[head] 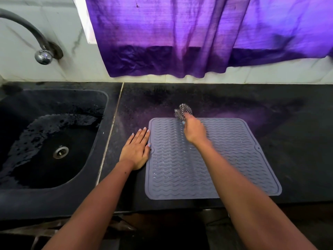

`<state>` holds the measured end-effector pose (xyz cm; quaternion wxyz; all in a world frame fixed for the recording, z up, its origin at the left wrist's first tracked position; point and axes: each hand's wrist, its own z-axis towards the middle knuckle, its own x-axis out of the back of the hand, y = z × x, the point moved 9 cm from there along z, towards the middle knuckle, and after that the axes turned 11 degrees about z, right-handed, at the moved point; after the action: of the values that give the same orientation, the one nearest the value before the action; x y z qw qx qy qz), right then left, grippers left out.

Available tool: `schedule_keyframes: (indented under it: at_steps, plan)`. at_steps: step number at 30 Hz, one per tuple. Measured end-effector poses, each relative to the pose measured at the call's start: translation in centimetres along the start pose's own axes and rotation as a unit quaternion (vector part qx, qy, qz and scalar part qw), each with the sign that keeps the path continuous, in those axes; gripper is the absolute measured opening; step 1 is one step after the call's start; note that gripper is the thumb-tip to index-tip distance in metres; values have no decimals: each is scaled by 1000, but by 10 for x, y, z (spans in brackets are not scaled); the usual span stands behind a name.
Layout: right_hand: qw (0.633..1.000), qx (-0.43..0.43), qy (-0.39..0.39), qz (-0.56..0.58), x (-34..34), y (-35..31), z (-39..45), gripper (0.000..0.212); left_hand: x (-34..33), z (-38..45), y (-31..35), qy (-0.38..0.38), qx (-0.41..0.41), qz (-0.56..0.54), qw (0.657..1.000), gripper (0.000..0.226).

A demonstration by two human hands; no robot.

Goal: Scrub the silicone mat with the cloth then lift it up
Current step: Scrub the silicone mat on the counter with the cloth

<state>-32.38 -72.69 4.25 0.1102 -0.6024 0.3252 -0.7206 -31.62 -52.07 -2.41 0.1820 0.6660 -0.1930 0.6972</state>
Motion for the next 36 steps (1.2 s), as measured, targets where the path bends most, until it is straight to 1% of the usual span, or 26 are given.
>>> schedule_keyframes:
  at_steps: [2, 3, 6, 8, 9, 10, 11, 12, 13, 14, 15, 16, 17, 18, 19, 21, 23, 25, 26, 30, 32, 33, 34, 36]
  plan:
    - [996, 26, -51, -62, -22, 2, -8, 50, 0, 0, 0, -1, 0, -3, 1000, 83]
    - [994, 38, -58, -81, -30, 3, -10, 55, 0, 0, 0, 0, 0, -4, 1000, 83]
    - [991, 60, -40, -115, -41, 5, -10, 63, -1, 0, 0, 1, 2, -3, 1000, 82]
    - [990, 66, -53, -115, -41, 5, -9, 62, -2, 1, -1, -1, 3, -3, 1000, 82]
    - [993, 57, -67, -85, -38, 6, -8, 59, -2, 1, -1, -3, 3, -3, 1000, 82]
    - [996, 34, -77, -24, -34, 9, -4, 53, -2, 1, -2, -5, 3, -2, 1000, 82]
    - [994, -9, -87, 58, -28, 15, 1, 46, -3, 1, -2, -5, 3, -2, 1000, 82]
    - [981, -64, -89, 162, -20, 22, 7, 40, -3, 1, -2, -4, 3, -2, 1000, 82]
    - [953, -115, -73, 270, -11, 28, 11, 36, -3, 1, -2, -4, 1, -3, 1000, 82]
    - [929, -145, -38, 338, 0, 35, 16, 34, -2, 1, -1, -2, 0, -4, 1000, 83]
    - [922, -159, -4, 352, 11, 41, 20, 35, -2, 1, -2, 0, 1, -4, 1000, 83]
    - [941, -151, 27, 303, 24, 42, 20, 37, -2, 0, -2, 1, 2, -2, 1000, 82]
    - [965, -130, 50, 224, 34, 41, 17, 39, -2, 0, -2, 1, 1, 0, 1000, 82]
    - [983, -99, 63, 141, 42, 36, 12, 41, -3, 0, -2, 0, 1, 2, 1000, 82]
    - [993, -64, 64, 74, 43, 30, 6, 42, -3, 0, -2, 1, 2, 3, 1000, 82]
    - [999, -34, 32, -10, 27, 30, -2, 46, -3, 1, -3, 1, 3, 4, 1000, 82]
    - [998, -20, -12, -63, -1, 38, -8, 57, -4, 2, -3, -1, 3, 2, 1000, 82]
    - [995, 8, -26, -96, -18, 42, -11, 66, -5, 2, -2, -3, 3, 1, 1000, 82]
    - [995, 17, -29, -95, -19, 43, -9, 66, -5, 2, -2, -1, 4, 0, 1000, 82]
    - [998, -9, -57, -2, -9, 53, -4, 55, -5, 2, -2, -1, 3, 7, 1000, 82]
    - [995, -49, -51, 66, -2, 59, -3, 48, -4, 2, -3, -1, 4, 9, 1000, 82]
    - [989, -76, -41, 121, 1, 63, 0, 45, -4, 2, -3, -1, 3, 9, 1000, 83]
    - [975, -107, -28, 195, 3, 67, 2, 41, -4, 2, -2, 0, 3, 8, 1000, 83]
    - [918, -168, 15, 358, 11, 76, 5, 36, -3, 2, -2, 2, 4, 6, 1000, 83]
